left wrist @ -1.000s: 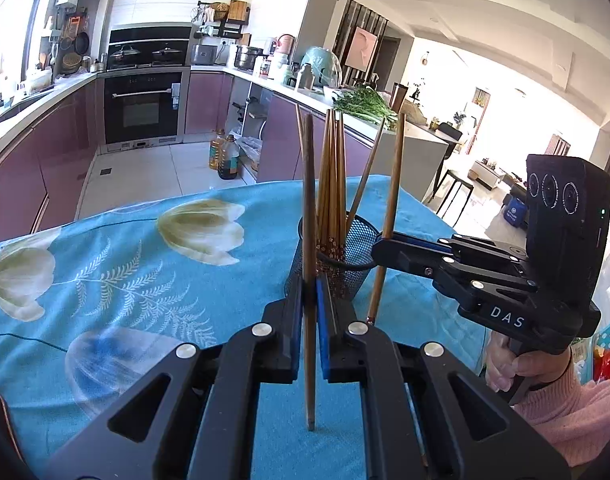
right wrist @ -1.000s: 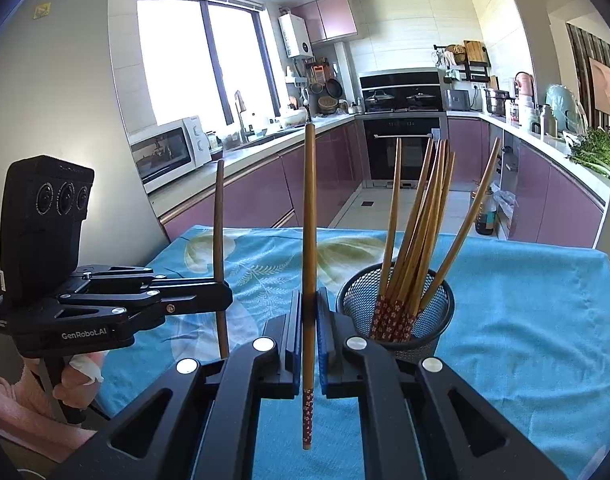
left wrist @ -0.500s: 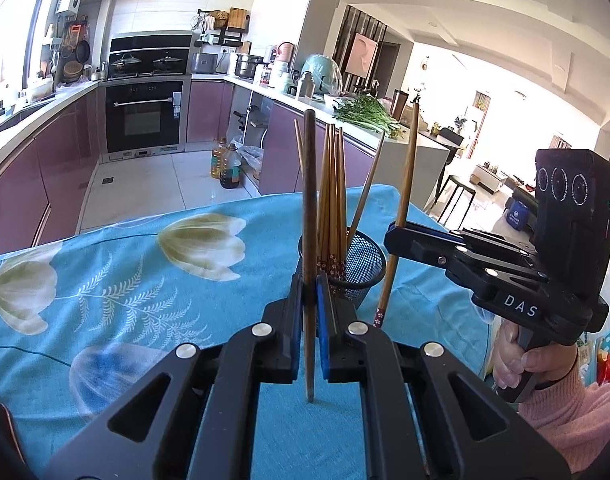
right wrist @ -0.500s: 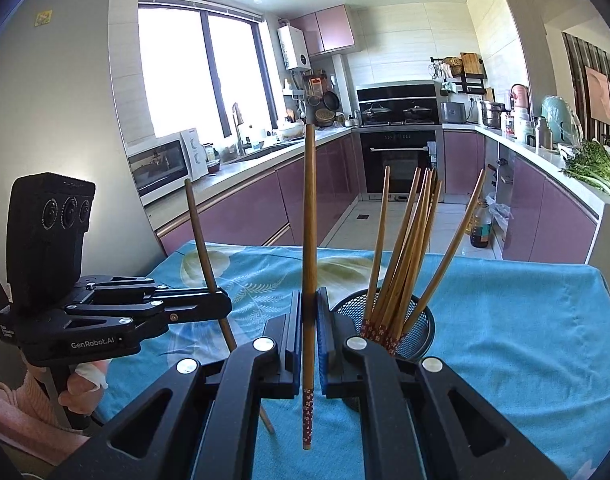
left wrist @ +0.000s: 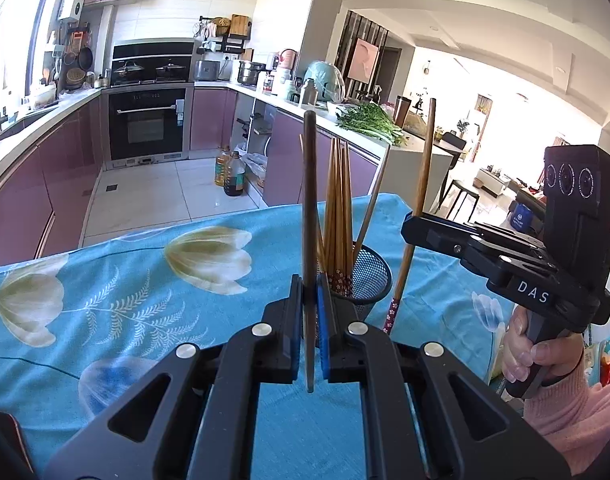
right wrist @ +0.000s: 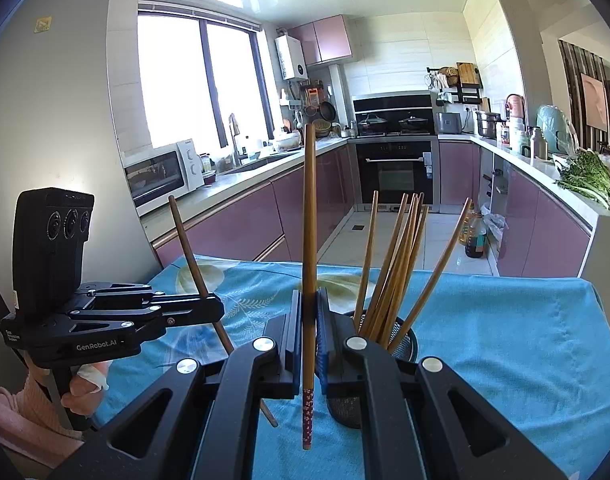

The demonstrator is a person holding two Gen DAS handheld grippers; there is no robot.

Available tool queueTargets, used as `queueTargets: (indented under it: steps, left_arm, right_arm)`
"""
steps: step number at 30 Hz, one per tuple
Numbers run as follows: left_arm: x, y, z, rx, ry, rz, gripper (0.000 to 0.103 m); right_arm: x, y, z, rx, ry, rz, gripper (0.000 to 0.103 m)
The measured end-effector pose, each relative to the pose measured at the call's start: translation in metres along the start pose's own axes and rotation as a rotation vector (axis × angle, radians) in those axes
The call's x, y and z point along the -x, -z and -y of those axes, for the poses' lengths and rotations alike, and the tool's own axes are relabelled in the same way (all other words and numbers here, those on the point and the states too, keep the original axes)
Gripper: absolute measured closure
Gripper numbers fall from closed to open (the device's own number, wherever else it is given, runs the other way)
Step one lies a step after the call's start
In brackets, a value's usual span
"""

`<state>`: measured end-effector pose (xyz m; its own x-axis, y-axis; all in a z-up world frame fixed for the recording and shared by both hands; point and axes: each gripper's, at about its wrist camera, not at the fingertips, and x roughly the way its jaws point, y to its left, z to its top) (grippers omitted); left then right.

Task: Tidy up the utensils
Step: 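Lower the right gripper's chopstick into the mesh cup while the left gripper lowers its own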

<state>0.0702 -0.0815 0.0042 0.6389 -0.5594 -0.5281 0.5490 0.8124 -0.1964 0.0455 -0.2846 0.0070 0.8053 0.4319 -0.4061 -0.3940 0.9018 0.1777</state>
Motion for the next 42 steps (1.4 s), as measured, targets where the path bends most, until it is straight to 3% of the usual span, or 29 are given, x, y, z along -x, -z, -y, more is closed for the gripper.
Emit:
queueTargets:
  steps: [27, 42]
  left_arm:
    - [0.004, -0.028, 0.014, -0.047, -0.021, 0.055, 0.095]
    - [0.018, -0.052, 0.023, -0.070, -0.021, 0.126, 0.095]
  right_arm:
    - [0.002, -0.017, 0.005, 0.019, -0.013, 0.047, 0.097]
    - [0.007, -0.029, 0.006, 0.025, -0.013, 0.080, 0.097]
